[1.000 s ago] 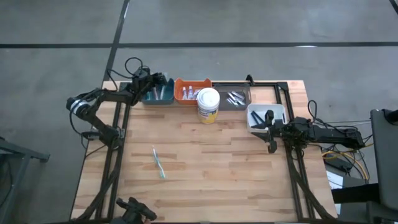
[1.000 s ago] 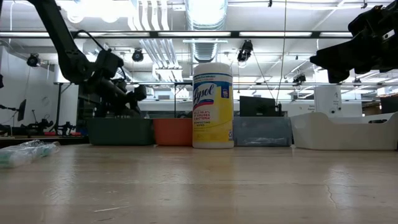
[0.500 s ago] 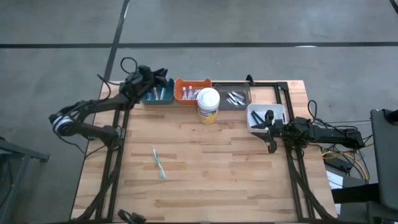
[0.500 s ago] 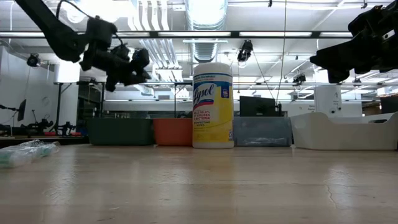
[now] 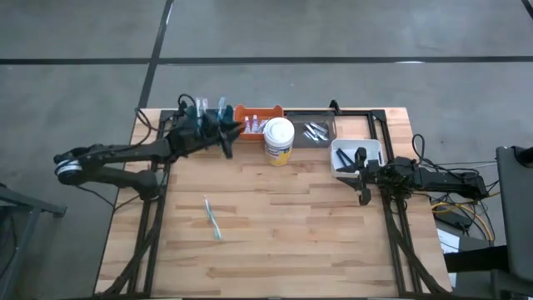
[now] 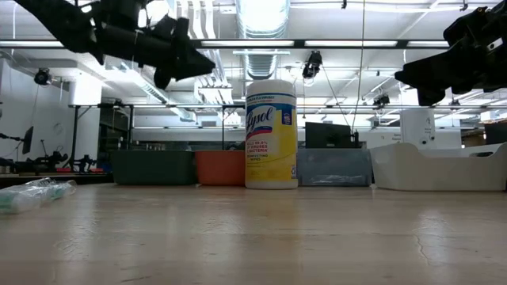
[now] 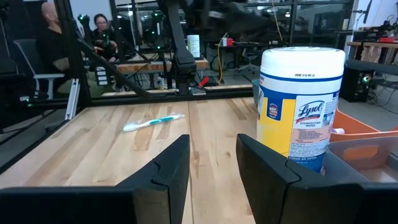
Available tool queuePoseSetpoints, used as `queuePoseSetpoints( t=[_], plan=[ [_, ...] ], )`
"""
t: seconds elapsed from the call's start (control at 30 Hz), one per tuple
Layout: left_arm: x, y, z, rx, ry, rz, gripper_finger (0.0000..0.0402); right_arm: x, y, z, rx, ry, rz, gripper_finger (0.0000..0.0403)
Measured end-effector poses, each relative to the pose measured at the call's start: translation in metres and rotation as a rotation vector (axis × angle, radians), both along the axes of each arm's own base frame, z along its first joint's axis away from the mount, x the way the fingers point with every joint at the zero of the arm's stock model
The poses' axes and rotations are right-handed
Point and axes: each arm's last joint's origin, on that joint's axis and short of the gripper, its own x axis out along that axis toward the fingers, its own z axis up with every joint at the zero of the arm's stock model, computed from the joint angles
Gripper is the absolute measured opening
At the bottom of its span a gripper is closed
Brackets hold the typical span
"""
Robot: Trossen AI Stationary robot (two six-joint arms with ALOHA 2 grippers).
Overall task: Pick & Place Travel size toiletries
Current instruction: Put the green toothbrush into the blue bin
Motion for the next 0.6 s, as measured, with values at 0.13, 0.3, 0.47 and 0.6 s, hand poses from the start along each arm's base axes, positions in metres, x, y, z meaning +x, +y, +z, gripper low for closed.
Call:
queuePoseSetpoints(
  t=[0.13,0.3,0.47,0.6],
  plan=[
    [0.005,-0.023,-0.001,0.010,0.049,-0.120,0.0112,0.000,0.000,0.000,-0.002,0.000,0.000,0.0130],
    [0.009,-0.048,-0.008,-0.019,0.132,-0.231,0.0112,0.000,0.000,0.000,-0.001,0.000,0.000,0.0130],
    [0.011,-0.075,-0.016,-0.045,0.207,-0.351,0.0112,0.000,0.000,0.000,-0.002,0.000,0.000,0.0130],
    [0.012,-0.100,-0.017,-0.055,0.221,-0.450,0.0112,0.000,0.000,0.000,-0.002,0.000,0.000,0.0130]
  ],
)
